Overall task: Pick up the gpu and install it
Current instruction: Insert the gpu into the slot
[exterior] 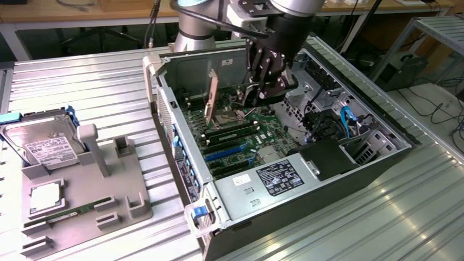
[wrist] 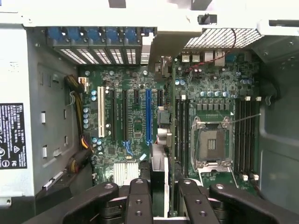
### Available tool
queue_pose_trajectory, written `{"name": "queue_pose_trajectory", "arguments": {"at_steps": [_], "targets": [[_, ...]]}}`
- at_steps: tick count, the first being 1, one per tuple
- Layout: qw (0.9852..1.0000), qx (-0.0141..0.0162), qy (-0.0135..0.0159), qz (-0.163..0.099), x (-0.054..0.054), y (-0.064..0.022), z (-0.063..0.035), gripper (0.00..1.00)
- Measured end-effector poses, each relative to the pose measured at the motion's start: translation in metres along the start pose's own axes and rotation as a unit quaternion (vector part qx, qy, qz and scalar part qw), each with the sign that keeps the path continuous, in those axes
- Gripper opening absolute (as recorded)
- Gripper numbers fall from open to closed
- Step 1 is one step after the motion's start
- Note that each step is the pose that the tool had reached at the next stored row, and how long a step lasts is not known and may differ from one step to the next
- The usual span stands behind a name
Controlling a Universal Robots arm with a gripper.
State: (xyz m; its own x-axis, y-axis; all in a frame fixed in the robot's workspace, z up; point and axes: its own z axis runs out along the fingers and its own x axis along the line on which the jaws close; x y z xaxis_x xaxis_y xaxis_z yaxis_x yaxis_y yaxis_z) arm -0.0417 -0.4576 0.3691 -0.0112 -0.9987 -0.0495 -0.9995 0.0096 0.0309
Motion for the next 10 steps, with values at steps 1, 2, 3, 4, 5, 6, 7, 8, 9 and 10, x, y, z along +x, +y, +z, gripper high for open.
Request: {"name": "queue_pose_trajectory", "arguments": {"at_steps": [1, 2, 3, 4, 5, 6, 7, 8, 9, 10], "targets": [[1.0, 0.0001, 0.0, 0.001, 0.0, -0.0001, 0.0017, 0.27], [1.0, 0.0003, -0.0002, 0.006, 0.0, -0.0001, 0.0037, 0.27], [1.0, 0.0005, -0.0002, 0.01, 0.0, -0.0001, 0.0047, 0.27], [0.9999, 0.0007, 0.0, 0.013, 0.0, -0.0002, 0.0058, 0.27], [0.9999, 0.0008, 0.0007, 0.017, 0.0, -0.0002, 0.0069, 0.27], [0.9998, 0.001, 0.0015, 0.02, 0.0, -0.0002, 0.0079, 0.27], [0.9997, 0.0012, 0.0024, 0.024, 0.0, -0.0003, 0.0091, 0.27], [0.9996, 0.0014, 0.0029, 0.028, 0.0, -0.0003, 0.0103, 0.27], [0.9994, 0.0017, 0.0029, 0.033, 0.0, -0.0004, 0.012, 0.27], [0.9991, 0.0021, 0.0026, 0.041, 0.001, -0.0004, 0.0138, 0.27]]}}
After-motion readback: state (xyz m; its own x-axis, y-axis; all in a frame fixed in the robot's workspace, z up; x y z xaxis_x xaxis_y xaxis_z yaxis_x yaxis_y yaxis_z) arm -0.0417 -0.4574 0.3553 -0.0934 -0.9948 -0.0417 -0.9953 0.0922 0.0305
